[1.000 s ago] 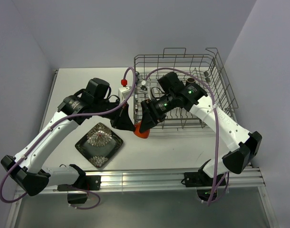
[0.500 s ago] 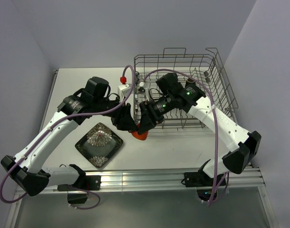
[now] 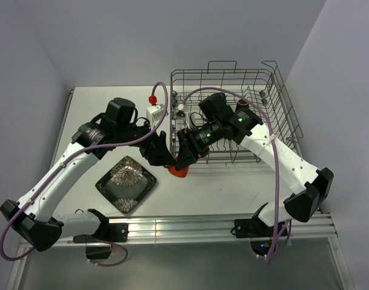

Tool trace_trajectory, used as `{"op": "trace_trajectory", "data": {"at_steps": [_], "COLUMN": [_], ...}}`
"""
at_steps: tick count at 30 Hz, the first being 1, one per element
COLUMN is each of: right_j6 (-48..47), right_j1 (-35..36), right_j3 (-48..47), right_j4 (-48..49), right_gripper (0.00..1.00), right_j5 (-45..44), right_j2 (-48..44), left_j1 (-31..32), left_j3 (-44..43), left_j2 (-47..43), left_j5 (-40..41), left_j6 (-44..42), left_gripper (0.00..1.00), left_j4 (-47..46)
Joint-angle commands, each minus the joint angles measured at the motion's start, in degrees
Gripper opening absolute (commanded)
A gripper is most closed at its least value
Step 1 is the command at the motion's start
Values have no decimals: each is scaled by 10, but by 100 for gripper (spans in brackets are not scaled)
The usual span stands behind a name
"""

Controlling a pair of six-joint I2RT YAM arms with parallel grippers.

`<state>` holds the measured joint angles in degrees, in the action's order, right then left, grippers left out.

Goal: Load the mixed dishes into the dish rack

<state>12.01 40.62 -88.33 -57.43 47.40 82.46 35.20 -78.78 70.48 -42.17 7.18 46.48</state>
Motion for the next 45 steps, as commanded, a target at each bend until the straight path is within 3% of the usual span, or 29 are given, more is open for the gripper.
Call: {"op": "trace_trajectory", "data": {"at_steps": [1, 8, 12, 13, 16, 19, 31, 36, 45], "right_j6": [2, -5, 5, 9, 30, 64, 85, 75, 65], "right_j1": [-6, -25, -48, -53, -83, -117, -208, -215, -216], "right_j3": [4, 21, 18, 14, -3, -34, -174, -189, -143], "right_j4": [21, -1, -5, -6, -1, 2, -35, -36, -5], "right_gripper": [0, 0, 0, 0, 0, 0, 0, 0, 0], "right_j5": [-27, -70, -130, -152, -228, -324, -552, -591, -595], "right_j2": [-23, -31, -33, -31, -21, 0, 139, 191, 201], "left_j1": [-9, -29, -32, -32, -33, -32, -33, -33, -32], "left_j3": [6, -3, -30, -37, -76, -94, -92, -84, -61], "left_j2": [-26, -48, -53, -53, -45, -35, -23, -23, -34], "left_j5": [8, 80, 190, 260, 360, 407, 375, 368, 373], "left_j6": [5, 25, 47, 64, 101, 128, 156, 162, 161], "left_gripper": [99, 99, 99, 99, 99, 99, 99, 99, 99], "left_j4": [-29, -31, -16, -13, 10, 26, 25, 20, 19]}}
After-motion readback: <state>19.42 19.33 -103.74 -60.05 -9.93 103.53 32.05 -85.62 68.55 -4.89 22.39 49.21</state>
